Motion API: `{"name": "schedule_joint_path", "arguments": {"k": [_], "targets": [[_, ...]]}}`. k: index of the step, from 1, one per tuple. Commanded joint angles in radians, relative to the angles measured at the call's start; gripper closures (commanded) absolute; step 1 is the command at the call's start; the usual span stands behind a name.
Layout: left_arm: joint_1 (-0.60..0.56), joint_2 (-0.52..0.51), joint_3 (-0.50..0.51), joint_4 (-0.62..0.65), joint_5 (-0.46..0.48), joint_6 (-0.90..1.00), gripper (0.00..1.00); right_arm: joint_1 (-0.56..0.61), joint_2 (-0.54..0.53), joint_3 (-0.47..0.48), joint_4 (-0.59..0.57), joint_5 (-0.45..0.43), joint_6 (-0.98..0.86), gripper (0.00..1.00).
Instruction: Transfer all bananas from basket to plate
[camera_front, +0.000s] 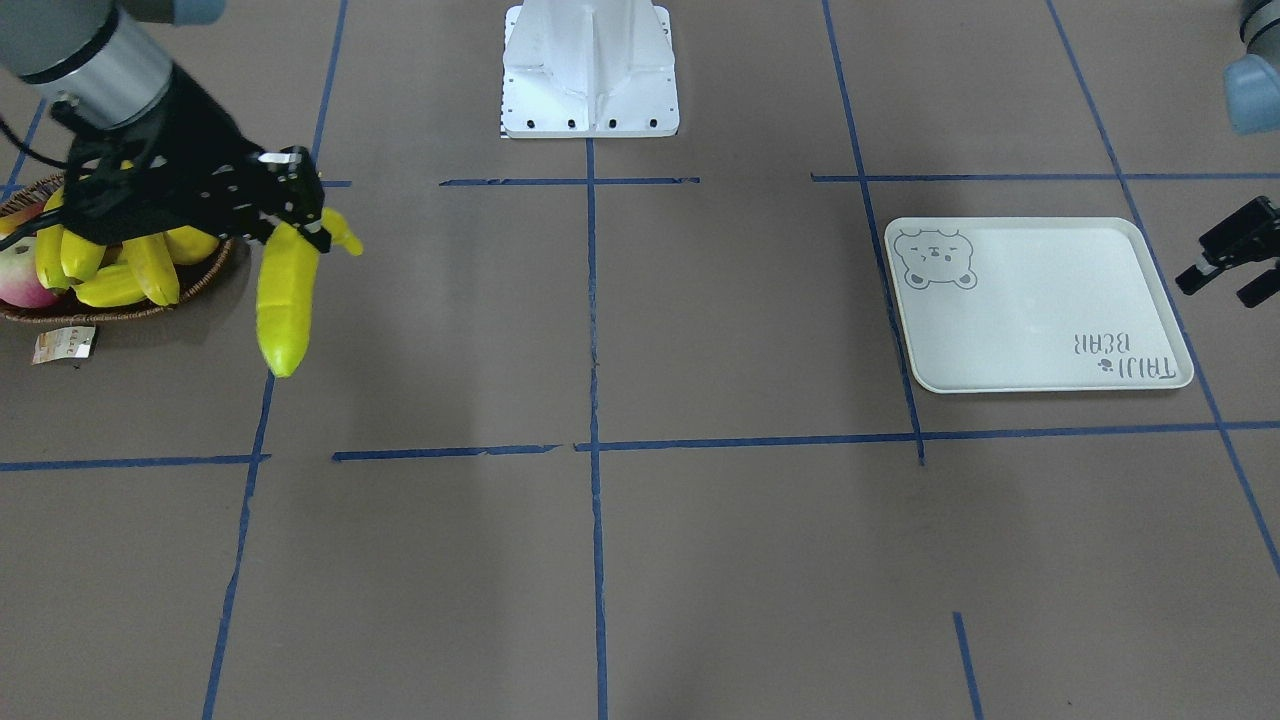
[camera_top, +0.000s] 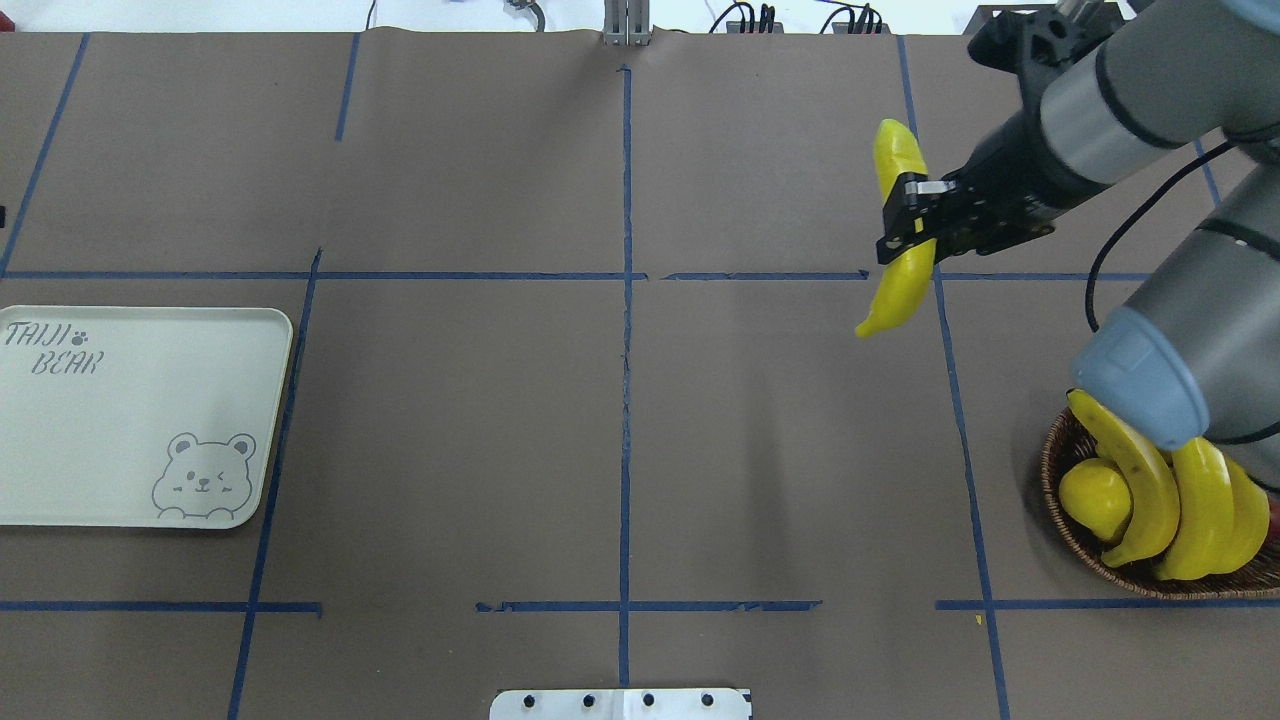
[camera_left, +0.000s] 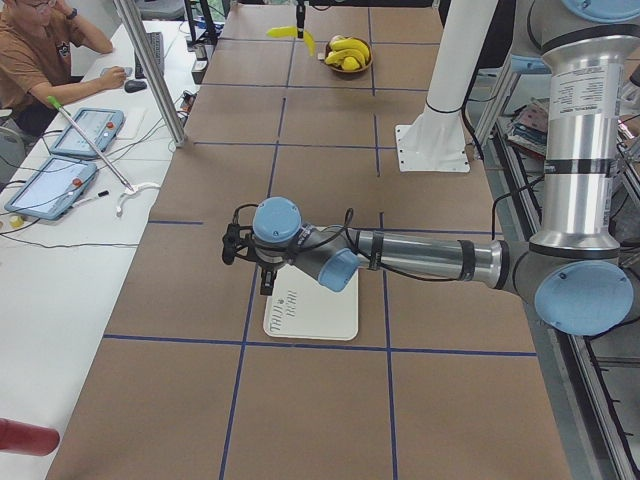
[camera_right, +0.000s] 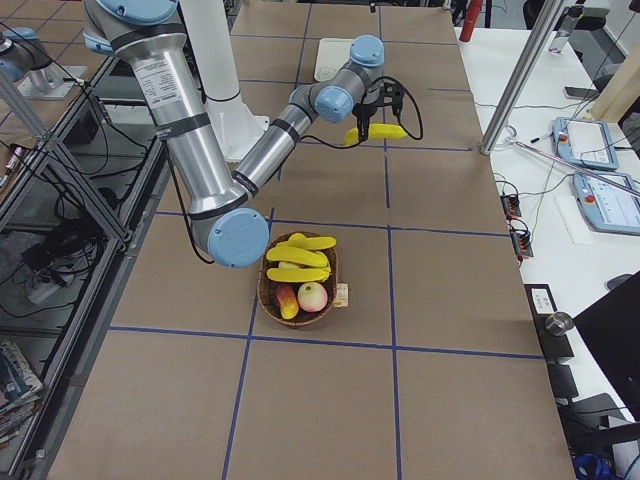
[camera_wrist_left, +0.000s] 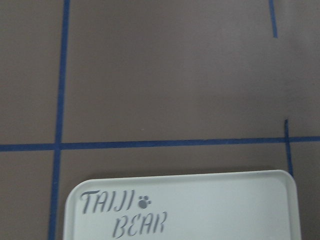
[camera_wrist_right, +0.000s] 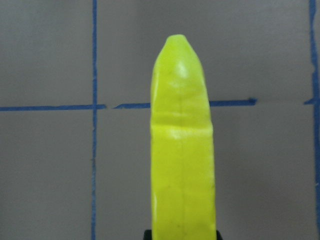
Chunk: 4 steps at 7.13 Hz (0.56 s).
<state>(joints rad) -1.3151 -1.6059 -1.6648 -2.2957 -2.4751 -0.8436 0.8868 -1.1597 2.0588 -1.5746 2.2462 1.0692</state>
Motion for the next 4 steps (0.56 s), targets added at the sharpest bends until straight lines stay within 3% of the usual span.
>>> {"name": "schedule_joint_path", "arguments": {"k": [1, 2, 4], "targets": [[0.179, -0.133, -0.01, -0.175, 0.126, -0.415, 0.01, -0.18, 0.044, 0.024, 0.088, -0.161, 0.237, 0.97], [0.268, -0.205, -0.009, -0.244, 0.189, -0.606, 0.01, -0.234, 0.058, 0.024, 0.134, -0.193, 0.3, 0.97], [0.37, -0.316, -0.015, -0.3, 0.206, -0.843, 0.01, -0.296, 0.068, 0.018, 0.224, -0.192, 0.319, 0.97]]}}
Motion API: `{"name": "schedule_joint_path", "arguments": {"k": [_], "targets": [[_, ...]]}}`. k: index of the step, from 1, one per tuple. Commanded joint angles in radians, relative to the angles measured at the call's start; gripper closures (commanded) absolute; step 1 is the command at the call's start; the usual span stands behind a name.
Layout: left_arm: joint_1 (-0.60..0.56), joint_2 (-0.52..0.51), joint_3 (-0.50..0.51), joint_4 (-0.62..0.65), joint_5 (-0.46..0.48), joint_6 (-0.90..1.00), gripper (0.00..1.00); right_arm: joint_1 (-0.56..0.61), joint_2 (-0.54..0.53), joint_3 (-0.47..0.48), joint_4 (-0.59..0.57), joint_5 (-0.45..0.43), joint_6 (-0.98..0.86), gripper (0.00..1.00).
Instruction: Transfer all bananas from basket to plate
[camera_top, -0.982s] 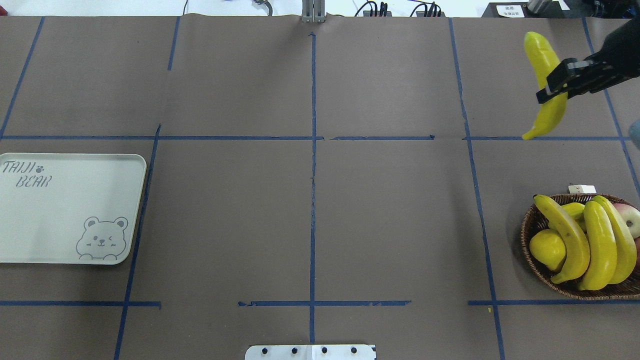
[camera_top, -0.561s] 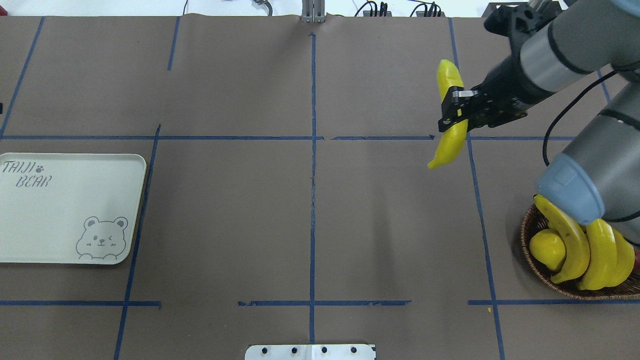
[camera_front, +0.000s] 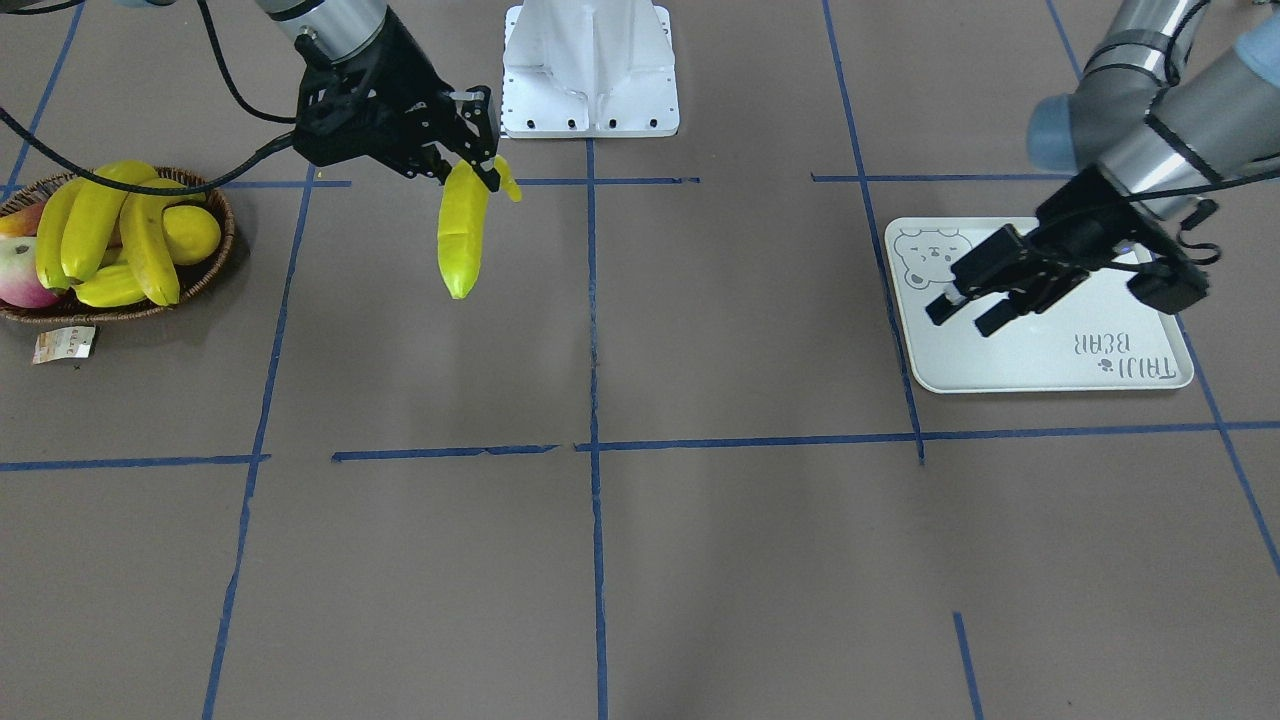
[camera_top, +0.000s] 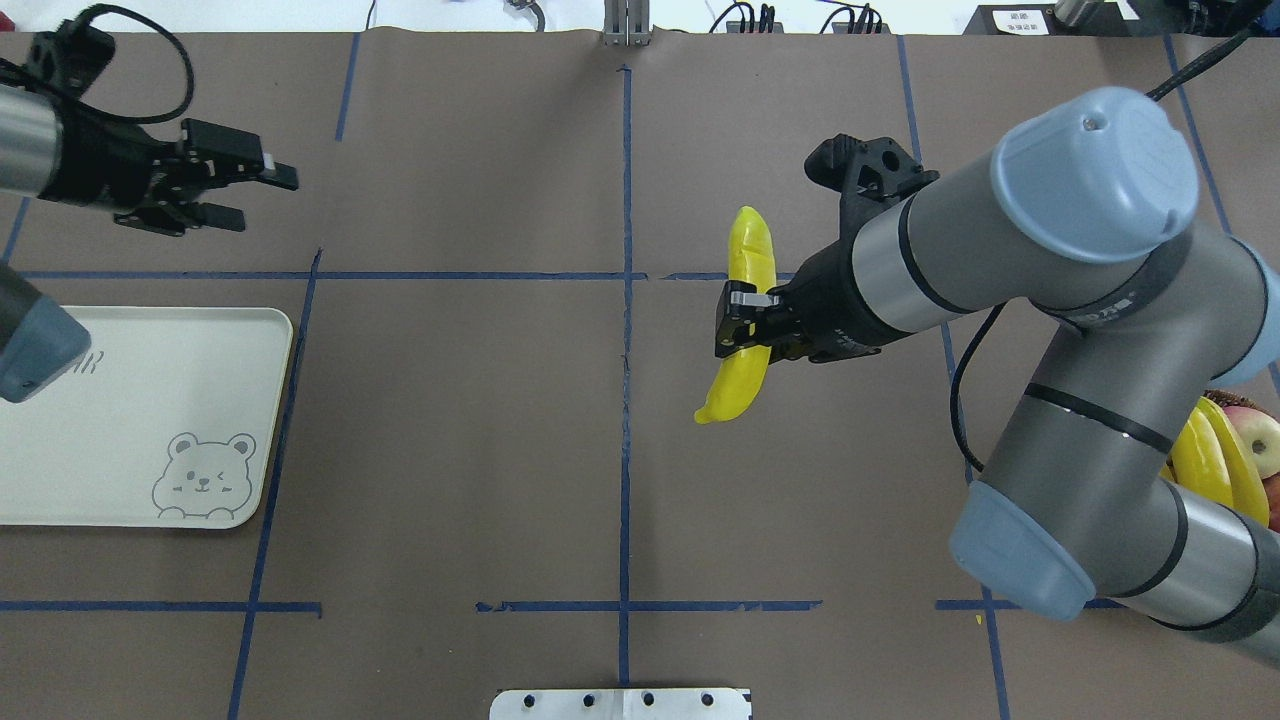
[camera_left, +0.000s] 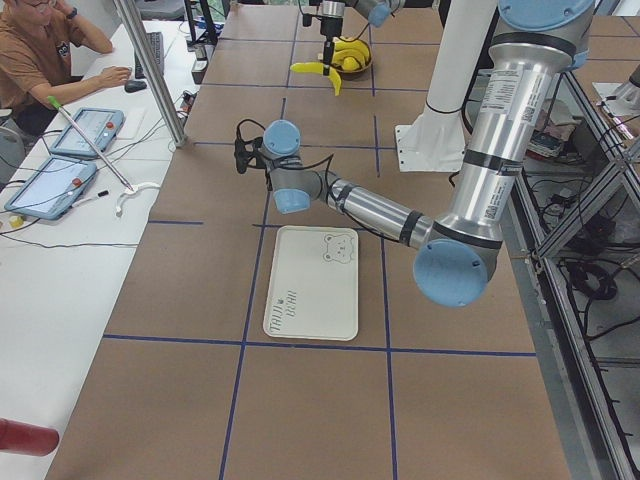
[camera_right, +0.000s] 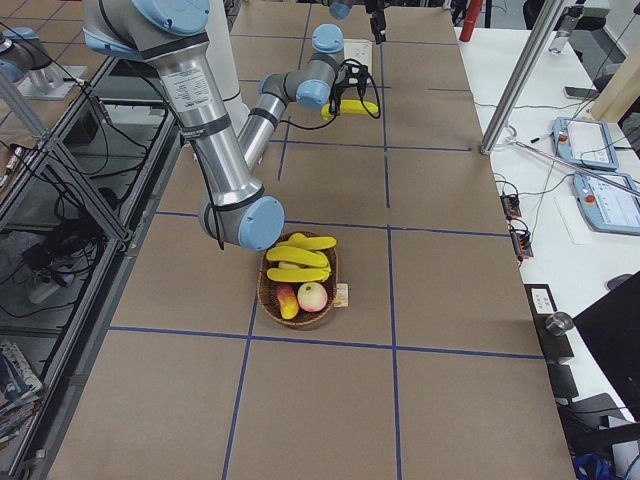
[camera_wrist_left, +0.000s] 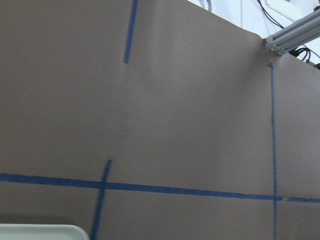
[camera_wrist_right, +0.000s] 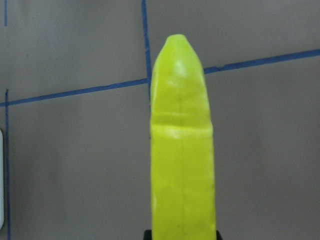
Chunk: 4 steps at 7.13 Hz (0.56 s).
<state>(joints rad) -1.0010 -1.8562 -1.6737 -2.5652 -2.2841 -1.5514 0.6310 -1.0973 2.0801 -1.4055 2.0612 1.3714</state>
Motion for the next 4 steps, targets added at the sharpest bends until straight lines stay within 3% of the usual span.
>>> {"name": "schedule_joint_path", "arguments": {"k": [1, 4], "targets": [[0.118, -0.124, -0.035, -0.029, 0.015, -0.215, 0.01, -0.068, 0.007, -0.003, 0.086, -0.009, 0.008, 0.97], [0.229, -0.234, -0.066, -0.029, 0.017, -0.337, 0.01, -0.129, 0.007, -0.015, 0.216, -0.046, -0.002, 0.98]]}}
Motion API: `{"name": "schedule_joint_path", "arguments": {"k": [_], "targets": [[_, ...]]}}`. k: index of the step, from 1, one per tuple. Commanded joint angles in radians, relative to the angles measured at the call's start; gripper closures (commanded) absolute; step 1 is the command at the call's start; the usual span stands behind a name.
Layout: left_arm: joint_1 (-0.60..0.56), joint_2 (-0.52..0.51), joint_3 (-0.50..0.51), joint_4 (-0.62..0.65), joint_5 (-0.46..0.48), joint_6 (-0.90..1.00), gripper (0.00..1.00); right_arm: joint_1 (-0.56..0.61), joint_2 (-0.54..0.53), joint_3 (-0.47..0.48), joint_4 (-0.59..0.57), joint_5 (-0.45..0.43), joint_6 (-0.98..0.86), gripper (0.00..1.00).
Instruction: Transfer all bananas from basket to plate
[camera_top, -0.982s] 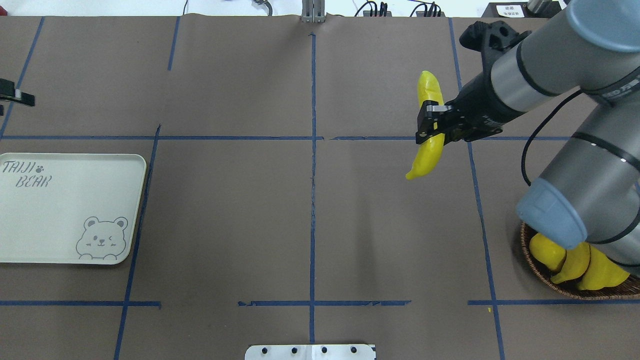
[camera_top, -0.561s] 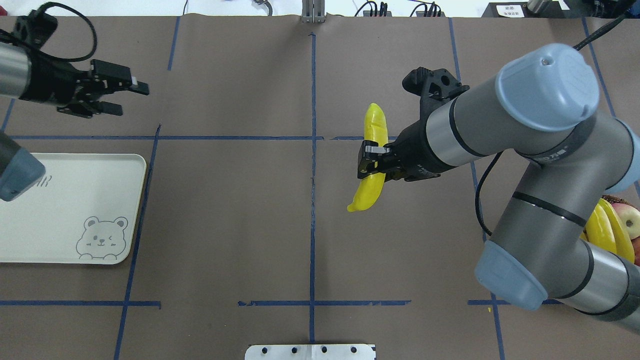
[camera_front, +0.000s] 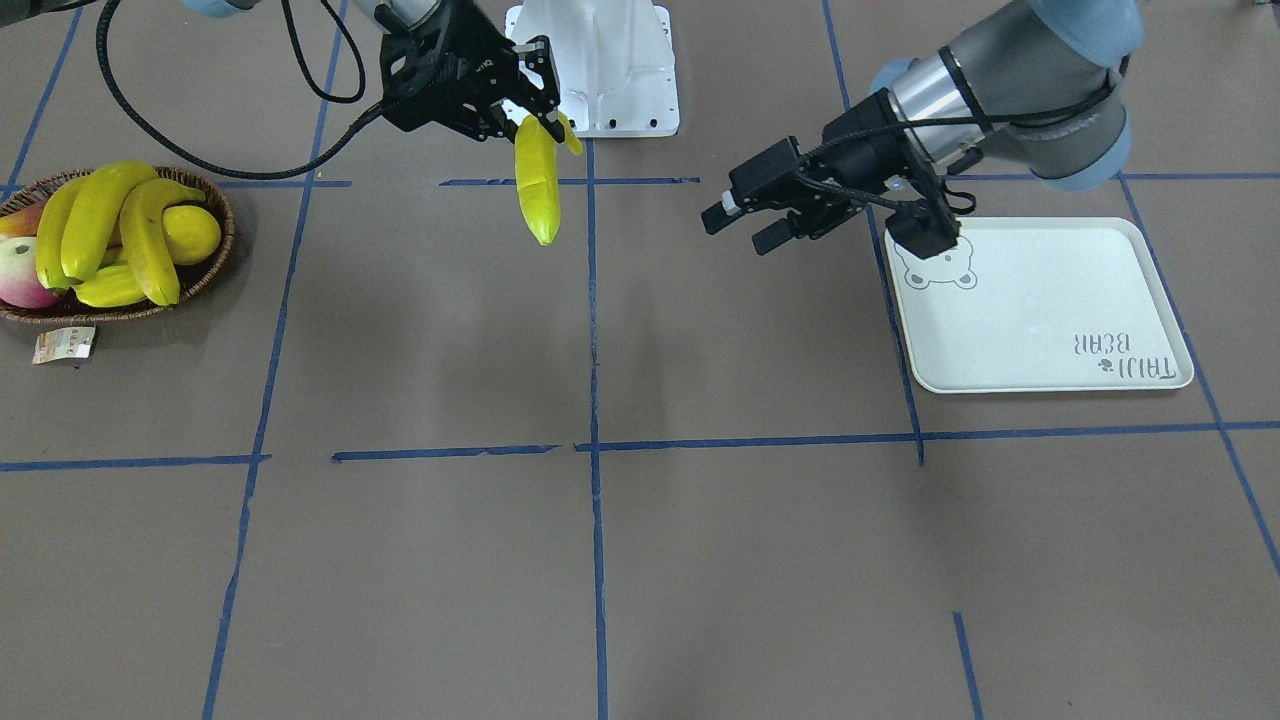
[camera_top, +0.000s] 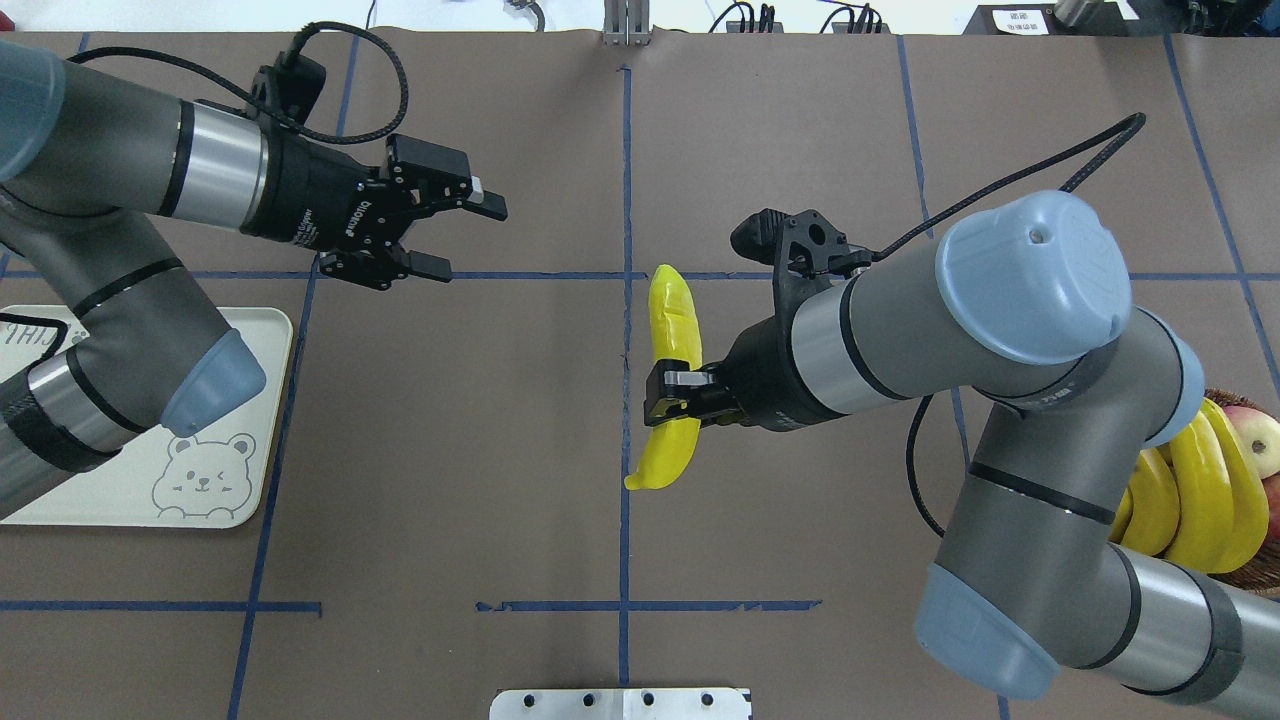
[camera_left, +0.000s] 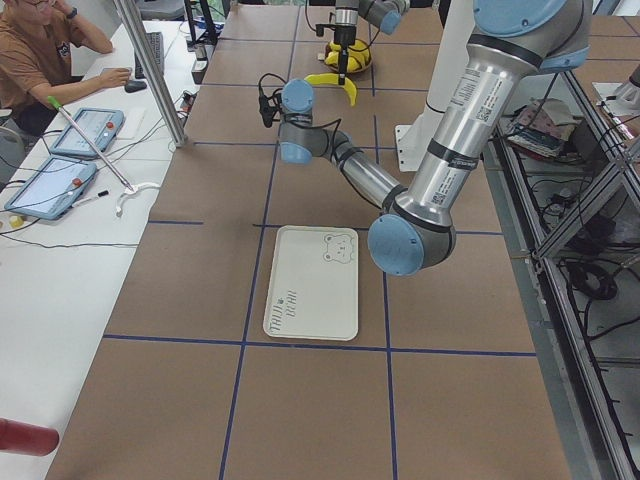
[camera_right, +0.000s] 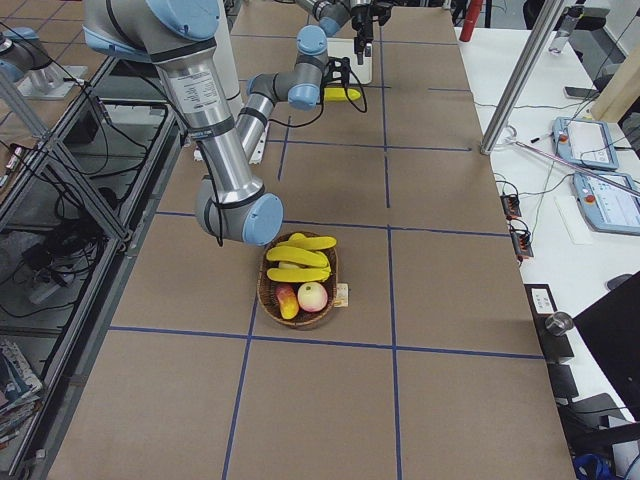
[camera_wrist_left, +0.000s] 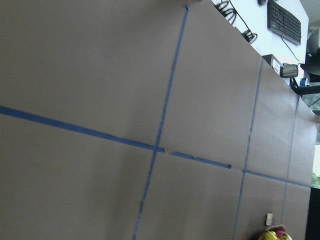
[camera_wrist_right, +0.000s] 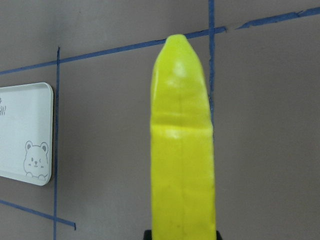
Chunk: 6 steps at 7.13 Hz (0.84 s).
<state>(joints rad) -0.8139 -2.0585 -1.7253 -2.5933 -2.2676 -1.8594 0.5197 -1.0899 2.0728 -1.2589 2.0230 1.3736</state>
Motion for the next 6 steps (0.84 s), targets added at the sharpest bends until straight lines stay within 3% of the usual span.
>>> {"name": "schedule_joint_path", "arguments": {"k": [1, 2, 4, 6], "targets": [[0.068, -0.043, -0.02, -0.001, 0.002, -0.027, 0.01, -0.03, -0.004, -0.02, 0.129, -0.007, -0.004, 0.98], [0.096, -0.06, -0.02, -0.002, 0.003, -0.027, 0.02, -0.032, -0.002, -0.02, 0.136, -0.007, -0.004, 0.98], [0.174, -0.072, -0.036, -0.002, 0.096, -0.027, 0.05, -0.038, -0.002, -0.022, 0.144, -0.007, -0.002, 0.98], [0.197, -0.072, -0.037, -0.002, 0.109, -0.029, 0.05, -0.044, -0.002, -0.02, 0.151, -0.007, -0.001, 0.97]]}}
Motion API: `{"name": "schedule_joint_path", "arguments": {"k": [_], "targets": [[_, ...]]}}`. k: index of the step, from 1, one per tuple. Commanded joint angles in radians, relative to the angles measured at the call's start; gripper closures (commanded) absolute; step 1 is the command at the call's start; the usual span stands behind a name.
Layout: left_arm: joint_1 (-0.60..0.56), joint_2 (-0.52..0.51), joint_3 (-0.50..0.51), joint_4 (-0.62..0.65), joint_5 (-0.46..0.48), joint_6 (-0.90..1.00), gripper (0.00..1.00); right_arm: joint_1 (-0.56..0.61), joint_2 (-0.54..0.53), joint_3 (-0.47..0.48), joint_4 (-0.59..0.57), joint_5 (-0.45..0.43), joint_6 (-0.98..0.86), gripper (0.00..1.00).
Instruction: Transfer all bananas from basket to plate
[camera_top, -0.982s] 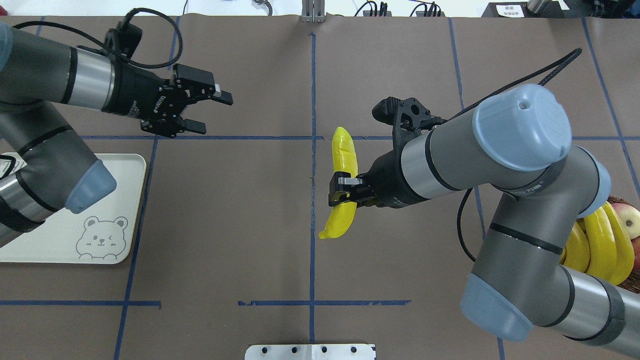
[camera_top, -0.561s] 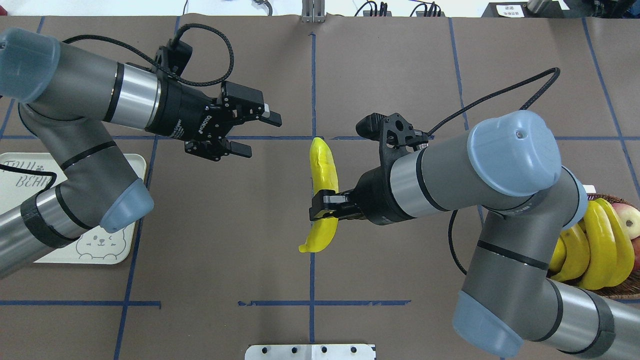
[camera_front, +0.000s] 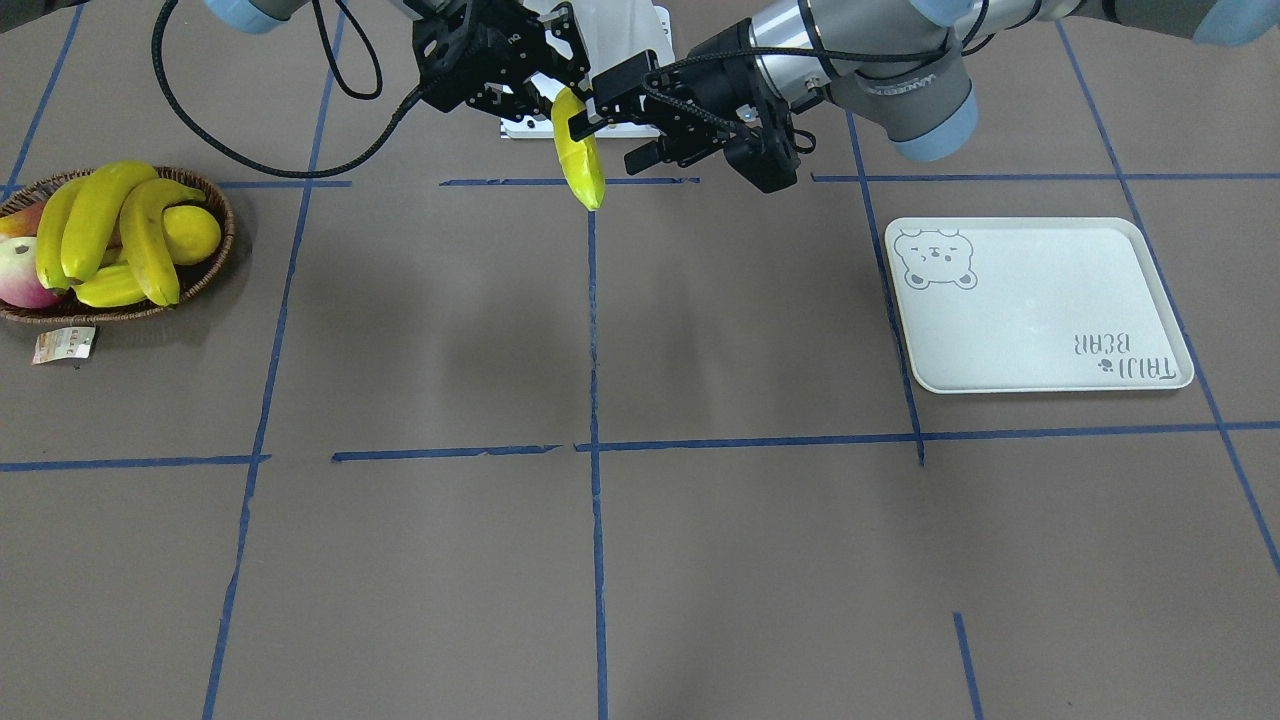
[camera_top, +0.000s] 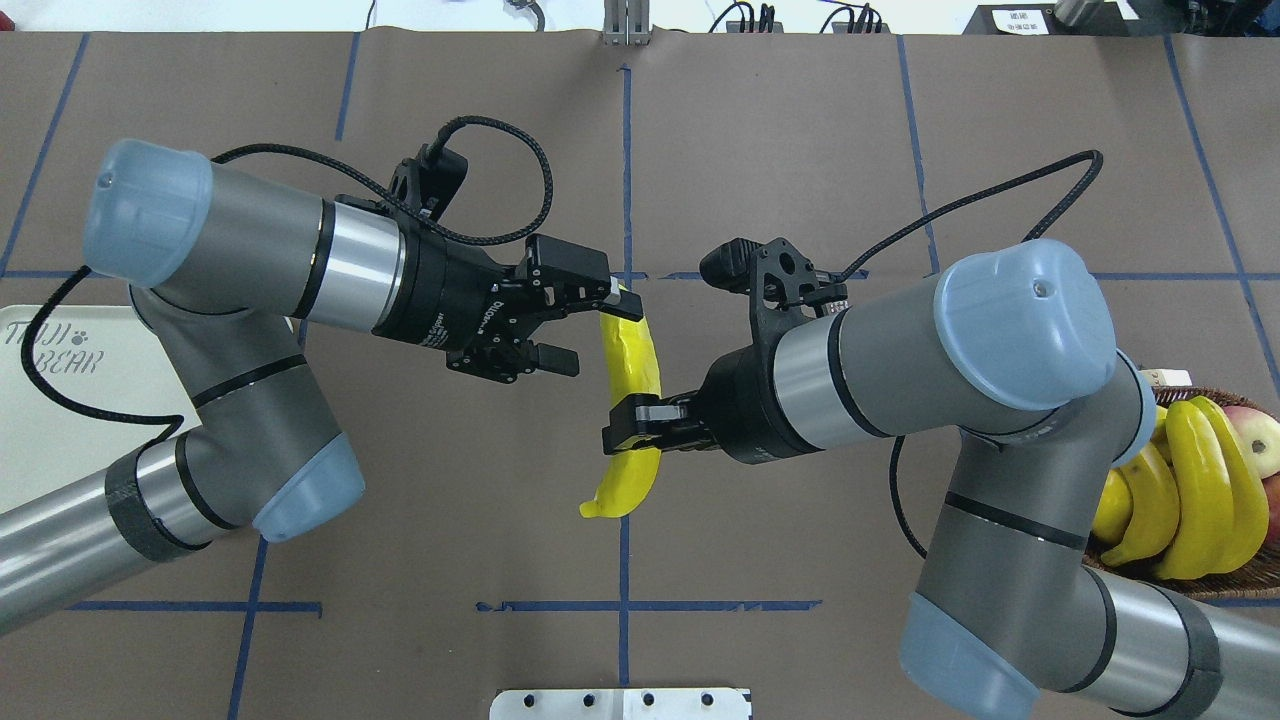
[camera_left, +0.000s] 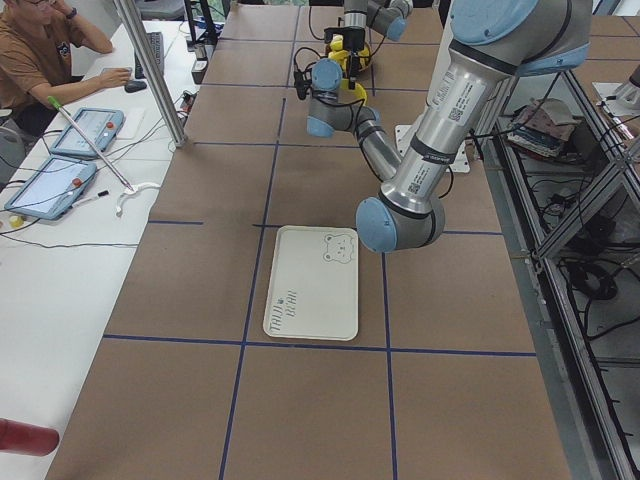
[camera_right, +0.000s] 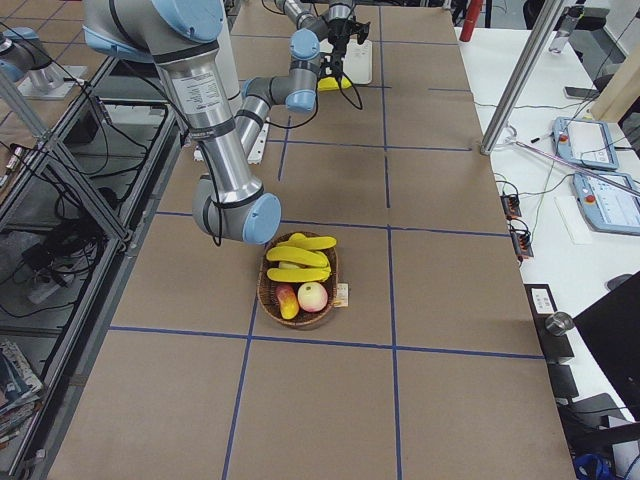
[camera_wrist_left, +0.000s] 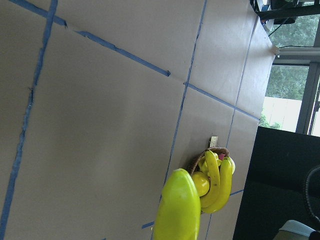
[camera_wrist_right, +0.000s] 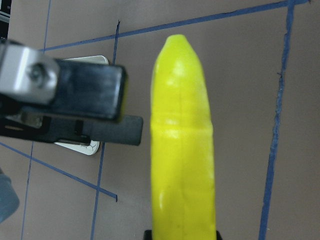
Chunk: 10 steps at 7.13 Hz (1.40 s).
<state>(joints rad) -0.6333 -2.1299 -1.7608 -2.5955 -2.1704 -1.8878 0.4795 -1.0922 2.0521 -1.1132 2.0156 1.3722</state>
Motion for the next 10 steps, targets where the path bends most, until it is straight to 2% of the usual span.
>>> {"name": "schedule_joint_path", "arguments": {"k": [1, 3, 4, 5, 7, 8, 9, 10], "targets": [[0.024, -0.001, 0.0, 0.0, 0.012, 0.001, 0.06, -0.009, 0.0, 0.002, 0.006, -0.002, 0.002, 0.97], [0.056, -0.001, 0.001, 0.0, 0.041, 0.003, 0.11, -0.012, 0.0, 0.005, 0.006, 0.0, 0.004, 0.97], [0.064, 0.001, 0.001, 0.0, 0.049, 0.003, 0.16, -0.013, 0.0, 0.005, 0.006, -0.002, 0.002, 0.97], [0.064, 0.002, 0.0, 0.0, 0.049, 0.003, 0.32, -0.013, -0.001, 0.005, 0.006, -0.002, 0.002, 0.97], [0.063, 0.016, -0.022, -0.008, 0.046, 0.012, 0.91, -0.015, -0.003, 0.003, 0.006, -0.002, -0.001, 0.96], [0.063, 0.016, -0.026, -0.006, 0.047, 0.01, 1.0, -0.013, -0.003, 0.003, 0.006, 0.0, -0.001, 0.79], [0.064, 0.015, -0.026, -0.005, 0.047, 0.003, 1.0, -0.013, -0.002, 0.002, 0.004, 0.003, 0.007, 0.28], [0.064, 0.015, -0.026, -0.005, 0.047, 0.001, 1.0, -0.015, 0.0, 0.003, 0.006, 0.0, 0.014, 0.01]]}}
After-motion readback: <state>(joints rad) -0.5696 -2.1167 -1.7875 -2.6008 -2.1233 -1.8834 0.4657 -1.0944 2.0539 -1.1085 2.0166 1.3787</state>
